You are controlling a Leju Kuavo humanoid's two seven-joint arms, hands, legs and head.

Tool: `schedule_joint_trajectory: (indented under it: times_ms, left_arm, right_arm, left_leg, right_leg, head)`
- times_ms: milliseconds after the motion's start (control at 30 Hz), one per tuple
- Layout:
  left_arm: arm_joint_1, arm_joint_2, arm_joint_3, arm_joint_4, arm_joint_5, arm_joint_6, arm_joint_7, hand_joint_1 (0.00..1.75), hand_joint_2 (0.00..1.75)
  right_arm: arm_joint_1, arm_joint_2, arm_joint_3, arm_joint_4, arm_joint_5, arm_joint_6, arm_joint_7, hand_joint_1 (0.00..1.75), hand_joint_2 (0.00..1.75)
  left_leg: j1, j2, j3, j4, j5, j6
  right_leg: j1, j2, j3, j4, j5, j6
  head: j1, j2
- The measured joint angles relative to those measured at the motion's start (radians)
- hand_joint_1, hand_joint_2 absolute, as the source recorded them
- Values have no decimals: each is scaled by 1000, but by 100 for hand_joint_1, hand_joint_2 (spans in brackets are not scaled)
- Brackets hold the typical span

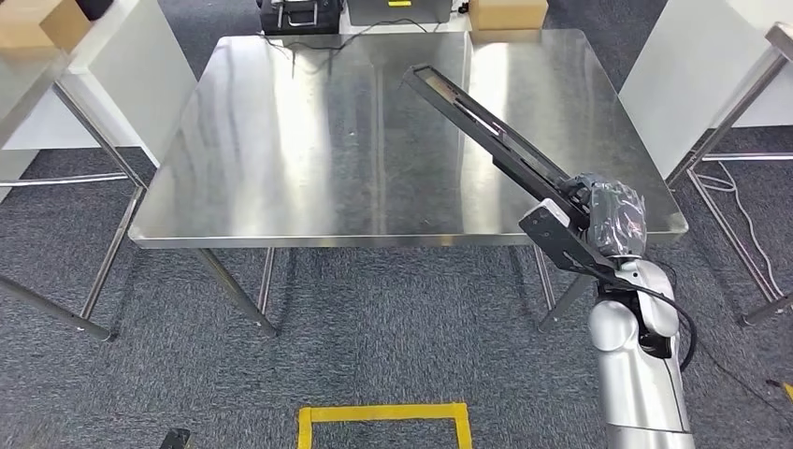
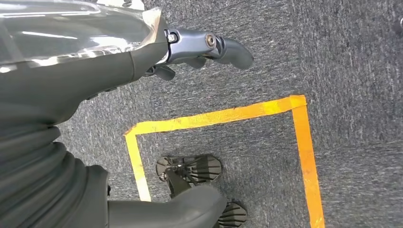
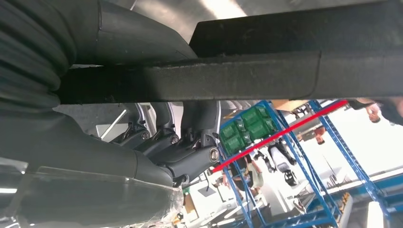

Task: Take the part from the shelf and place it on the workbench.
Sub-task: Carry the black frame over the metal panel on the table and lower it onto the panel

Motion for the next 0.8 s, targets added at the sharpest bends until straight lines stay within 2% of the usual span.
schedule_joint_trajectory:
  times_ms: [33, 67, 167, 200, 233, 267, 333, 367, 400, 500, 567, 667, 700, 733, 767, 800]
  left_arm:
    - [-1, 0, 0, 0, 0, 0, 0, 0, 175]
    - [-2, 1, 0, 0, -1, 0, -1, 0, 175]
    - [-2, 1, 0, 0, -2, 0, -1, 0, 175]
    - [-1, 0, 0, 0, -2, 0, -1, 0, 175]
    - [0, 0, 0, 0, -3, 0, -1, 0, 175]
    - [1, 1, 0, 0, -3, 0, -1, 0, 175]
    - [1, 3, 0, 0, -3, 0, -1, 0, 175]
    - [1, 5, 0, 0, -4, 0, -1, 0, 175]
    - [1, 6, 0, 0, -4, 0, -1, 0, 175]
    - [0, 9, 0, 0, -5, 0, -1, 0, 175]
    - [-1, 9, 0, 0, -5, 0, -2, 0, 175]
    - [-3, 7, 0, 0, -6, 0, -2, 0, 175]
    - [-2, 5, 0, 0, -6, 0, -2, 0, 175]
    - [-1, 4, 0, 0, -6, 1, -1, 0, 175]
    - [0, 4, 0, 0, -7, 2, -1, 0, 175]
    - [0, 3, 0, 0, -7, 2, -1, 0, 175]
  right_arm:
    - [-2, 0, 0, 0, 0, 0, 0, 175, 175]
    - [-3, -1, 0, 0, 1, 0, 0, 175, 175]
    - [-3, -1, 1, 1, 1, -1, 1, 175, 175]
    - [-1, -1, 1, 2, 1, -1, 1, 175, 175]
    - [1, -1, 0, 3, 1, -1, 1, 175, 175]
    - [1, -1, 0, 4, 1, -1, 1, 175, 175]
    - [0, -1, 0, 5, 1, -1, 1, 175, 175]
    - [-1, -1, 1, 5, 1, -1, 1, 175, 175]
    - [-2, -1, 1, 5, 1, -2, 1, 175, 175]
    - [-2, -1, 1, 5, 2, -3, 1, 175, 175]
    - [-4, -1, 1, 5, 2, -3, 1, 175, 175]
    - [-6, -3, 3, 5, 2, -3, 1, 175, 175]
    - [-4, -4, 3, 5, 2, -3, 2, 175, 175]
    - [-2, -4, 3, 5, 2, -3, 2, 175, 175]
    - [0, -4, 3, 6, 2, -3, 3, 175, 175]
    - [1, -4, 4, 6, 2, -3, 2, 175, 175]
  left_leg:
    - [2, 0, -13, 26, -5, -3]
    - [4, 0, -40, 72, -15, -7]
    - [4, 0, -173, 261, -75, -17]
    - [4, 0, -206, 289, -84, -16]
    - [3, 0, -221, 282, -71, -12]
    - [1, 0, -219, 241, -37, -4]
    - [-10, -1, -185, 110, 65, 23]
    - [-16, -1, -169, 60, 95, 35]
    - [-21, -1, -157, 29, 112, 46]
    - [-24, -2, -129, 4, 109, 59]
    - [-20, -1, -103, -10, 108, 65]
    - [-16, -3, -82, -15, 93, 68]
    - [-15, -4, -76, -15, 86, 66]
    - [-14, -6, -68, -14, 78, 63]
    - [-13, -7, -57, -14, 70, 59]
    - [-11, -8, -46, -14, 61, 54]
  right_leg:
    - [-1, 1, 7, 0, -4, -8]
    - [-2, 3, 15, -1, -9, -15]
    - [3, 6, 34, -1, -28, -29]
    - [6, 8, 43, -1, -36, -31]
    - [9, 9, 55, -1, -45, -31]
    - [12, 11, 68, -1, -54, -31]
    - [20, 12, 96, -3, -74, -30]
    - [22, 14, 106, -4, -83, -27]
    - [24, 15, 112, -6, -89, -22]
    - [28, 16, 121, 3, -93, -5]
    - [27, 14, 96, 58, -104, 0]
    - [21, 12, -27, 239, -157, 6]
    - [18, 12, -63, 277, -171, 9]
    - [15, 12, -82, 280, -172, 17]
    - [11, 11, -84, 247, -152, 27]
    - [6, 9, -70, 186, -114, 40]
  head:
    - [0, 0]
    - [-1, 0]
    - [-3, 0]
    - [-3, 0]
    - [-3, 0]
    - [-3, 0]
    - [-2, 0]
    - [-1, 0]
    - [-1, 0]
    - [-1, 0]
    - [0, 0]
    - [2, 0]
    - [2, 0]
    - [3, 0]
    - [3, 0]
    - [2, 0]
